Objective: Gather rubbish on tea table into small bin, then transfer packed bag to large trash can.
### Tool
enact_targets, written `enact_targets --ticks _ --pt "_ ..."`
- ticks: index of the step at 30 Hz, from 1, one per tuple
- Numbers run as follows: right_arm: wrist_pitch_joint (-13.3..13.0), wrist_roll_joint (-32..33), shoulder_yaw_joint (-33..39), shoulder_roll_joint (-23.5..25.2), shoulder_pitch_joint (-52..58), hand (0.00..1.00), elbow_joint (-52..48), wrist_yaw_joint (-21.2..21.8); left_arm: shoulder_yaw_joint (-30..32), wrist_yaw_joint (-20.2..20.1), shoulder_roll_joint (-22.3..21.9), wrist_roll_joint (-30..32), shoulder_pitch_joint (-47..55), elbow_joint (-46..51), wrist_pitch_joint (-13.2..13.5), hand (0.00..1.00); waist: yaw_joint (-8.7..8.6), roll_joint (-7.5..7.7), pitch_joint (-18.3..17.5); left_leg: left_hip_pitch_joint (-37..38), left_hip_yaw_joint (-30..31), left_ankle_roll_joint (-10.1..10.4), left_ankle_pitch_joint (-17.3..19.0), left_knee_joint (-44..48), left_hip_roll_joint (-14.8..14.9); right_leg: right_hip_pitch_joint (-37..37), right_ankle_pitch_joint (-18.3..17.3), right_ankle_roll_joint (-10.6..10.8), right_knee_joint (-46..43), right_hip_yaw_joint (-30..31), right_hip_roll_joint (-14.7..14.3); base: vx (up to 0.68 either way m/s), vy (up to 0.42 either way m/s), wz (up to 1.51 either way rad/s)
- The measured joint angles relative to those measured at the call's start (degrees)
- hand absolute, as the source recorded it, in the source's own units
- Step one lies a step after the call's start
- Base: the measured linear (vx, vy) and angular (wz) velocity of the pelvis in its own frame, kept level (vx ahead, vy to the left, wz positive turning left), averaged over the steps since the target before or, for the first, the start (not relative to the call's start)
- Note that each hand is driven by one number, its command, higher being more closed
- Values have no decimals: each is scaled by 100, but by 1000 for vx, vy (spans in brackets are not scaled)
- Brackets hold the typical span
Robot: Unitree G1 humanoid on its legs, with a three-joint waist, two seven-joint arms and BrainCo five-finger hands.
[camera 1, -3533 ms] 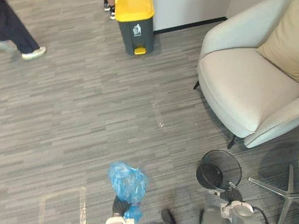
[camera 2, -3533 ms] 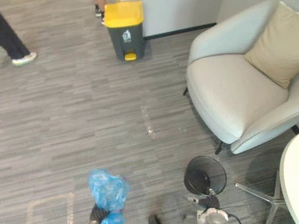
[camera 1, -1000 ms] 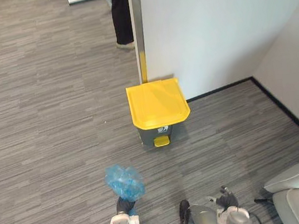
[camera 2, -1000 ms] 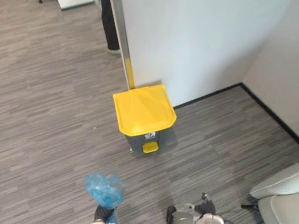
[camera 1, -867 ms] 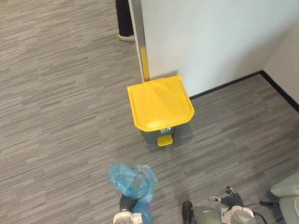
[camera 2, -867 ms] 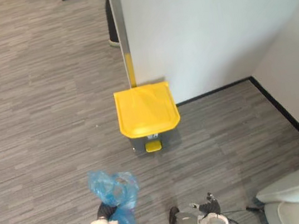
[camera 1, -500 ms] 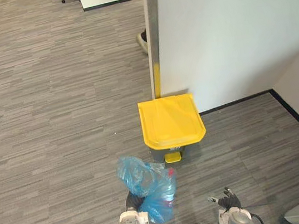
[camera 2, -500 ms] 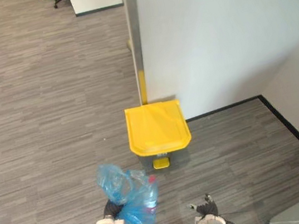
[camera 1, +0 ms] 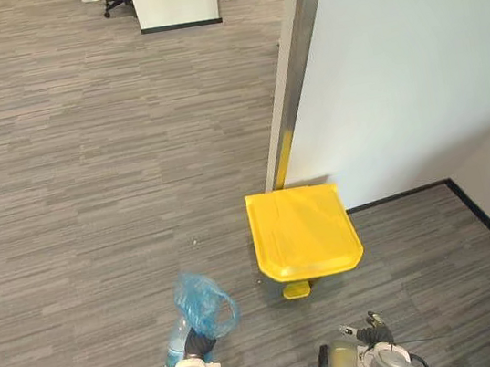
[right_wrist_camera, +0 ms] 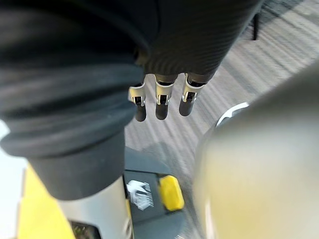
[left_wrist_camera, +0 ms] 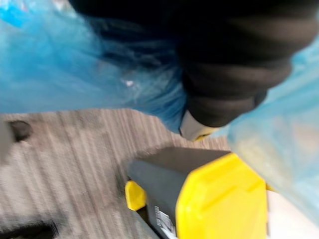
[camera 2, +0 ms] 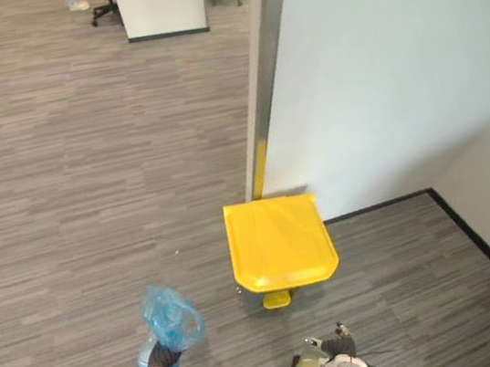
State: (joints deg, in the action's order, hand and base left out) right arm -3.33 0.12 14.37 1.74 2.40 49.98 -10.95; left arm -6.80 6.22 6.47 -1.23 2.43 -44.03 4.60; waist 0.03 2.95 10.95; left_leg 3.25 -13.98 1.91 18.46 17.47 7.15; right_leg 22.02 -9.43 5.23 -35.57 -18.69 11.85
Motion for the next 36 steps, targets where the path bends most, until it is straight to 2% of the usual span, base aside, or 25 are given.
enact_targets --ticks 1,2,3,4,5,6,7,8,10,15,17,18,19,20,21,25,27,30,31,32,33,34,35,36 --pt "1 0 71 -11 4 0 42 -4 22 -5 -8 0 -128 2 4 100 2 -3 91 45 56 65 127 215 79 -22 240 -68 844 -102 -132 416 -181 40" --pt "10 13 130 1 25 0 40 -10 58 -5 -12 0 -208 24 14 100 16 24 170 96 76 241 369 545 129 -64 563 -70 1640 -138 -261 530 -262 34" --pt "19 15 127 -1 31 0 29 -16 124 -14 -24 0 -232 47 16 100 16 117 248 124 108 361 623 935 149 -213 705 -188 2167 -121 -311 451 -240 15" --pt "10 50 129 -53 -55 0 -1 -5 128 -5 -122 0 -280 -27 9 100 23 -164 403 128 230 428 846 1376 406 -336 767 -237 2030 -202 -513 428 -164 -6" --pt "0 41 121 -172 -101 0 -81 -2 119 -38 -186 0 -297 19 28 100 79 -285 516 51 277 451 784 1699 544 -354 608 -317 1751 -218 -564 304 -83 0" --pt "8 71 178 -171 -96 0 -107 13 131 -36 -226 1 -322 8 35 100 57 -251 591 46 325 405 681 1856 521 -294 468 -427 1353 -197 -456 326 -111 8" --pt "50 97 357 -151 -86 0 -174 12 141 -31 -302 1 -322 -1 44 100 55 -239 611 80 422 329 616 2043 546 -215 93 -472 835 -204 -391 275 -157 16" --pt "63 117 351 -178 -89 0 -182 -3 145 -4 -343 -1 -349 -1 79 100 77 -258 623 69 463 319 602 2230 645 -161 -117 -544 540 -230 -382 280 -199 2" --pt "67 164 335 -162 -149 0 -192 -1 319 3 -479 -3 -404 -6 110 100 125 -282 633 -156 517 316 599 2483 796 20 -244 -575 383 -279 -466 150 -145 -12" --pt "122 278 337 -59 -154 0 -414 38 570 -20 -682 -3 -609 -62 119 100 148 -347 696 -499 516 303 606 2569 1007 192 -247 -571 429 -475 -503 -26 -66 14" --pt "122 278 294 -75 -160 0 -445 84 573 -22 -647 -5 -614 -30 120 100 148 -371 707 -662 537 197 668 2474 1115 232 -243 -576 512 -649 -501 -105 -76 49" --pt "125 273 215 -95 -166 0 -474 93 571 -23 -621 -5 -610 19 122 100 147 -372 701 -732 552 95 738 2378 1142 274 -242 -575 558 -745 -487 -119 -90 56" --pt "137 261 -66 -192 -166 0 -647 121 567 -24 -611 -5 -594 108 123 100 148 -429 675 -809 653 55 995 2098 1190 390 -240 -554 601 -905 -501 -128 -103 57" --pt "137 242 -316 -270 -202 0 -793 140 565 -24 -604 -5 -607 246 125 100 161 -495 665 -894 732 158 1382 1800 1255 562 -251 -537 577 -1050 -507 -158 -144 40" --pt "162 224 -688 -266 -408 0 -883 154 558 -24 -523 -5 -721 337 128 100 295 -411 715 -1141 773 376 1399 1788 1299 804 -178 -543 591 -1066 -514 -135 -144 20" --pt "176 229 -1401 -169 -1096 0 -1150 188 526 17 -482 -35 -794 703 132 100 392 -461 748 -1448 991 373 1394 1669 1321 1045 -163 -512 662 -1178 -612 -68 -188 8" --pt "129 244 -1535 -202 -1692 0 -1368 176 482 56 -408 -161 -935 970 158 100 442 -458 759 -1661 1054 315 1317 1545 1320 1235 -160 -515 752 -1230 -675 -14 -177 11" --pt "51 393 -1532 -790 -2931 0 -1285 45 334 148 -266 -521 -1182 1393 330 100 472 -361 854 -1965 1298 346 1132 1436 1275 1384 -159 -529 1001 -1397 -753 -37 -218 22" --pt "47 403 -1508 -1159 -3381 0 -1222 -39 324 146 -208 -631 -1273 1549 446 100 465 -235 945 -2181 1290 344 1147 1871 1092 1391 -120 -486 1200 -1411 -782 -123 -172 3" --pt "47 412 -1507 -1395 -3648 0 -1105 -60 299 146 -168 -685 -1303 1613 494 100 471 -179 990 -2294 1308 274 1136 2028 969 1398 -155 -245 1289 -1431 -815 -170 -155 -11" --pt "63 438 -1511 -1710 -3947 0 -995 -62 288 145 -171 -726 -1305 1678 568 100 523 -341 1061 -2326 1266 -50 1161 1813 1001 1563 -246 -270 772 -1318 -841 -78 -64 10" --pt "52 439 -1452 -2090 -4226 0 -862 -132 241 132 -77 -795 -1306 1771 650 100 411 -154 1189 -2364 1271 361 1044 1906 919 1922 -13 -1000 -335 71 -743 -25 -125 39" --pt "49 449 -1480 -2329 -4533 0 -689 -139 267 142 -41 -819 -1302 1804 692 100 338 -79 1280 -2509 1356 544 945 1927 896 1876 -181 -627 1 182 -766 29 -116 36" --pt "58 453 -1478 -2432 -4772 0 -573 -148 305 147 -26 -861 -1306 1798 694 100 352 -85 1286 -2644 1395 513 917 1917 920 1883 22 -603 342 71 -868 32 -97 -9"
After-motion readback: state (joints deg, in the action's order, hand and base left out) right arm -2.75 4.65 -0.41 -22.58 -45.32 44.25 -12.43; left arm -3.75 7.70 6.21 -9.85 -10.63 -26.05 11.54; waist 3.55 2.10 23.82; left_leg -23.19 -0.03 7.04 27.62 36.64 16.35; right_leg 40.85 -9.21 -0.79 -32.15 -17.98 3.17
